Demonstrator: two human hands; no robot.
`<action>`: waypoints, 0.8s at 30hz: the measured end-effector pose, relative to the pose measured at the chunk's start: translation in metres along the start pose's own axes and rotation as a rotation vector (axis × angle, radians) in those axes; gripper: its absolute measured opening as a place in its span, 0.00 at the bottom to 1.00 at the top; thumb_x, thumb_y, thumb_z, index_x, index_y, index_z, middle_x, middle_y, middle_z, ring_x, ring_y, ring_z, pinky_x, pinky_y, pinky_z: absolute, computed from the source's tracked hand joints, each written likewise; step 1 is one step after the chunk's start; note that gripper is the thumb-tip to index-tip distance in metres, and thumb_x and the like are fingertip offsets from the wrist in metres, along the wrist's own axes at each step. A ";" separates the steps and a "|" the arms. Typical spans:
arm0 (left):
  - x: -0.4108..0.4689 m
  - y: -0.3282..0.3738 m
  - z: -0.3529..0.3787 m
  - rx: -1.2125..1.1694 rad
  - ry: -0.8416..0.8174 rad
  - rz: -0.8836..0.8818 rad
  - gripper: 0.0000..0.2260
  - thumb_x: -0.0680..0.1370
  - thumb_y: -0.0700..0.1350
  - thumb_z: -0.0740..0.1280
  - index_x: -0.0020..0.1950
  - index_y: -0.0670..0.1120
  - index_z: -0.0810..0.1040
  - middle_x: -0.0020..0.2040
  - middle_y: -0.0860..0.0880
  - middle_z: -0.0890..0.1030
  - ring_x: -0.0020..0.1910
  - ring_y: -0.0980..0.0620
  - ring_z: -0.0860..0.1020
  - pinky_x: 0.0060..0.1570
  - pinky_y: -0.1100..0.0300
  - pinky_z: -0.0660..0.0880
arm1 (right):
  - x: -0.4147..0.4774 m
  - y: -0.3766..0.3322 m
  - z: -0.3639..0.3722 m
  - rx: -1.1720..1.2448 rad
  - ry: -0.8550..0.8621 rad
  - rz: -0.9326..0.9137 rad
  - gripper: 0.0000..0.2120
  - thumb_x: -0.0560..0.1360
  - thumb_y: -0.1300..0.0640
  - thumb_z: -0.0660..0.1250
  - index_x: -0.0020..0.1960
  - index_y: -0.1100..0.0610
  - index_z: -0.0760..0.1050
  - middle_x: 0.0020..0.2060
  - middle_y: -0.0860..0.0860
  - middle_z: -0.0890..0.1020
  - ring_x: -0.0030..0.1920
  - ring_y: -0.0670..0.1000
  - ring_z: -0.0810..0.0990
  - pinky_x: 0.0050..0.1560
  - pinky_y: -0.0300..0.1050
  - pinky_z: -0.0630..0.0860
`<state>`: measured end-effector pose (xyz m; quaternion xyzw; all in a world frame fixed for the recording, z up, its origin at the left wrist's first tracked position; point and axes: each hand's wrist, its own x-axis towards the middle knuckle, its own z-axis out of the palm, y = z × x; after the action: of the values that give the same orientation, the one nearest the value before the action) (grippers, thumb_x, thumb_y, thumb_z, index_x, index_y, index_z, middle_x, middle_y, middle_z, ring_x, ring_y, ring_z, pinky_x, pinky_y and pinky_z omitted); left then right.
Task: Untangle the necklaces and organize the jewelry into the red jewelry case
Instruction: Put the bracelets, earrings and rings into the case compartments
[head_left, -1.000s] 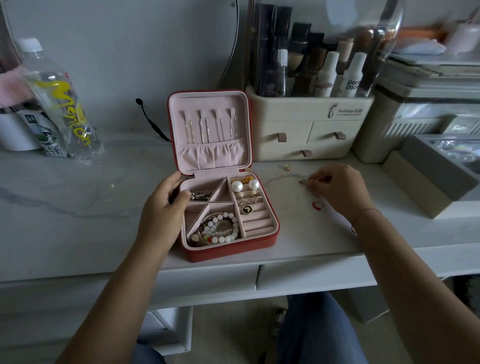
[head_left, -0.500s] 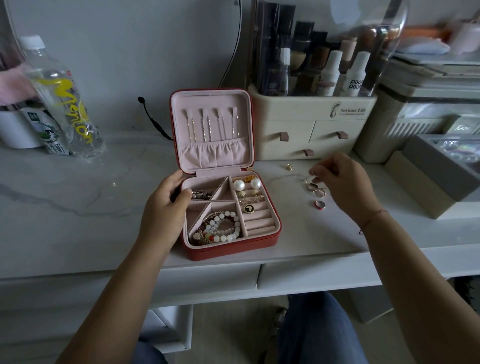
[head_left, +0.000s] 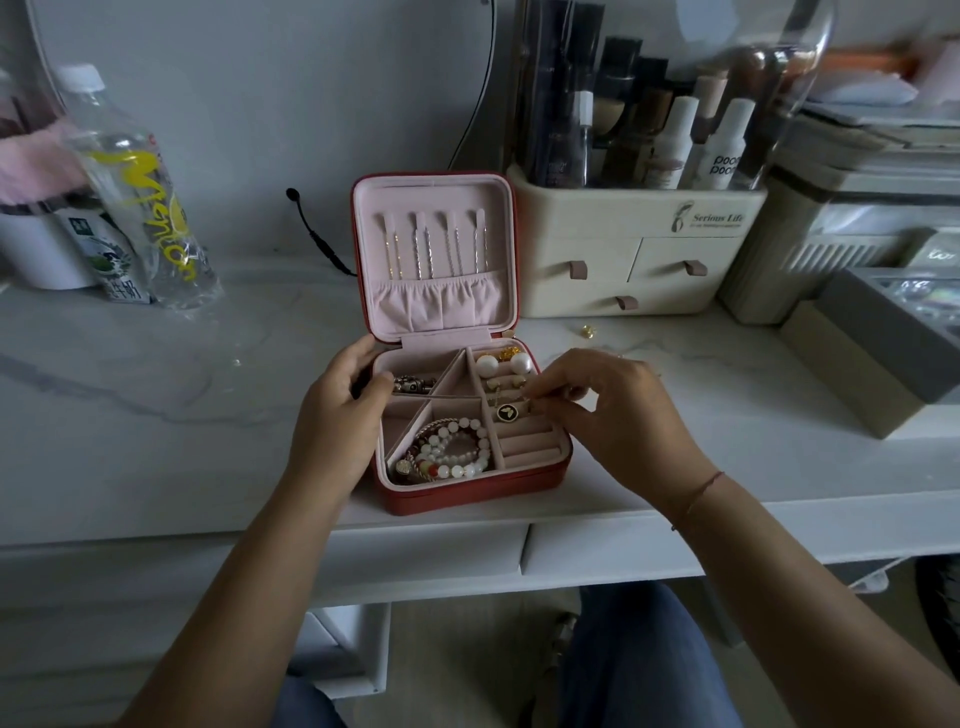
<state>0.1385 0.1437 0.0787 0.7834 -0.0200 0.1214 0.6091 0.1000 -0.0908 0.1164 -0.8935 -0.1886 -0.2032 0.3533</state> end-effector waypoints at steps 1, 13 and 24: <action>0.000 -0.001 0.000 -0.003 -0.004 0.002 0.17 0.79 0.39 0.62 0.65 0.55 0.75 0.58 0.58 0.80 0.59 0.61 0.77 0.62 0.57 0.71 | 0.000 0.001 0.001 -0.030 0.014 -0.008 0.06 0.69 0.64 0.73 0.45 0.55 0.83 0.38 0.47 0.82 0.38 0.44 0.76 0.41 0.32 0.72; 0.001 -0.003 0.000 0.000 -0.011 0.002 0.17 0.79 0.41 0.63 0.66 0.54 0.75 0.59 0.56 0.81 0.59 0.59 0.77 0.64 0.53 0.72 | -0.008 0.008 0.008 -0.232 0.164 -0.273 0.05 0.73 0.62 0.68 0.46 0.58 0.82 0.39 0.50 0.83 0.41 0.51 0.79 0.41 0.47 0.76; 0.001 0.000 0.000 0.011 -0.011 0.004 0.18 0.77 0.41 0.63 0.65 0.56 0.75 0.58 0.58 0.80 0.59 0.60 0.77 0.63 0.56 0.71 | -0.002 0.006 0.002 -0.214 0.085 -0.276 0.08 0.70 0.63 0.69 0.48 0.56 0.82 0.39 0.49 0.83 0.39 0.50 0.79 0.39 0.47 0.76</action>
<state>0.1391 0.1438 0.0785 0.7875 -0.0240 0.1185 0.6044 0.1018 -0.0939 0.1104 -0.8822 -0.2717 -0.3062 0.2327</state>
